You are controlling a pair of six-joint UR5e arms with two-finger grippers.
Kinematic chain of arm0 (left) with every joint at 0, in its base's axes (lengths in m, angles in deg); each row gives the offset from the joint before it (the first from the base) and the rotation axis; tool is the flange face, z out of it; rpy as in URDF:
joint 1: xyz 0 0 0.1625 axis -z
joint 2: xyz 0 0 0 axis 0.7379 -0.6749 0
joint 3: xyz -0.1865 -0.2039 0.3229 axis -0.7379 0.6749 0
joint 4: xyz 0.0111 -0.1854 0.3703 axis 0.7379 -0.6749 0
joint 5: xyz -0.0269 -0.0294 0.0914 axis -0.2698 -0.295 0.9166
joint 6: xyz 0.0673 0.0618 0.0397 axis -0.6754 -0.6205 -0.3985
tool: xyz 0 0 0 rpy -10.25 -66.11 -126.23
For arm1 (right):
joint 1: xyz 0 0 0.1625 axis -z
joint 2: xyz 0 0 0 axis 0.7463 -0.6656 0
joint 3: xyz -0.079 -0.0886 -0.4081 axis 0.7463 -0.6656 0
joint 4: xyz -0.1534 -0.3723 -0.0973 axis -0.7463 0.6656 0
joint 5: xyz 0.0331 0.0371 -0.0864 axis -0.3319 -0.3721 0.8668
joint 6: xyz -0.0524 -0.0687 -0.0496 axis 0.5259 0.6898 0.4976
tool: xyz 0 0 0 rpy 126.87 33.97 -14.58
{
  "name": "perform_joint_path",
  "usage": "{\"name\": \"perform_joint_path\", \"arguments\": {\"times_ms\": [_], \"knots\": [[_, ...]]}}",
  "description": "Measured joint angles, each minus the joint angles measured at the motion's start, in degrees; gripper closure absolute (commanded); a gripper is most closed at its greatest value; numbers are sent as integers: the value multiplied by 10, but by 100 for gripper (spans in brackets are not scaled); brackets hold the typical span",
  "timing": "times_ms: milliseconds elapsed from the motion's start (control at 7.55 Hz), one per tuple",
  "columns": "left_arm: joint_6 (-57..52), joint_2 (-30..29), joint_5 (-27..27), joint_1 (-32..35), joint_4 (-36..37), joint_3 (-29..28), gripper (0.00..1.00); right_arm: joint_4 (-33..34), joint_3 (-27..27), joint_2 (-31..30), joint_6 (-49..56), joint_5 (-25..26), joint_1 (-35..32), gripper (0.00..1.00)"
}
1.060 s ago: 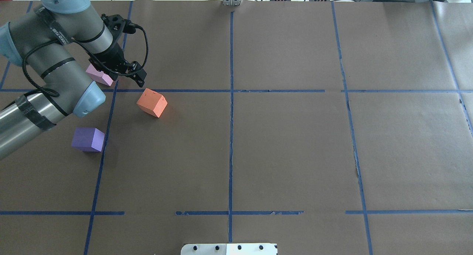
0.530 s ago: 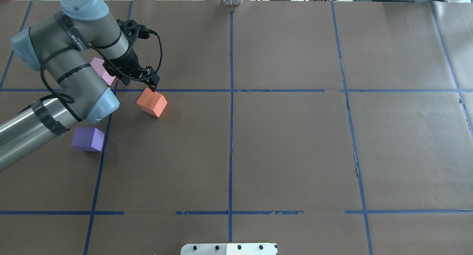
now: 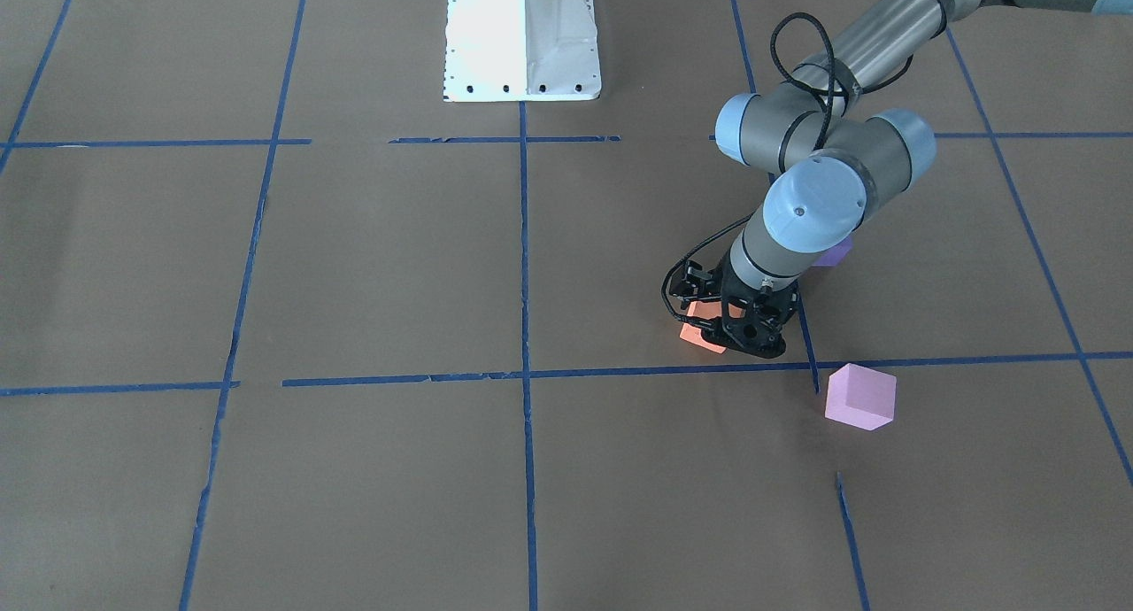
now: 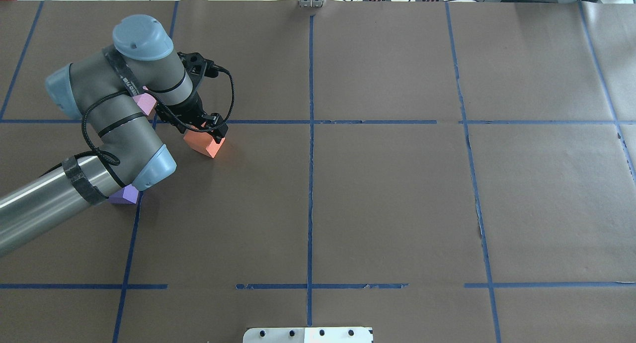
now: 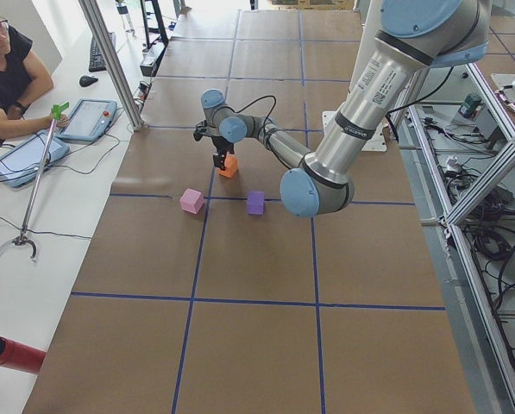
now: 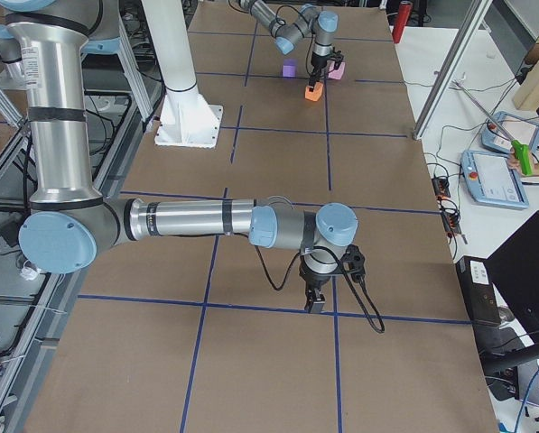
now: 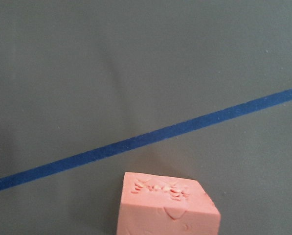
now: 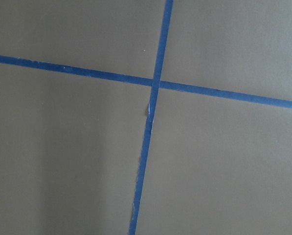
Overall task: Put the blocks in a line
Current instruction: 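Close the left gripper on the orange cube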
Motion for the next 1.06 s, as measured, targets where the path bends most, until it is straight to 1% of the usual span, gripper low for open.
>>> {"name": "perform_joint_path", "arguments": {"times_ms": [398,795,928,1060], "knots": [[-1,13,2,-2,-26,-3,1,0,0,0,0,0,0,0],[-1,15,9,-1,-67,-26,1,0,0,0,0,0,0,0],[0,15,10,-1,-77,-32,4,0,0,0,0,0,0,0],[2,15,10,0,-82,-36,19,0,0,0,0,0,0,0]]}}
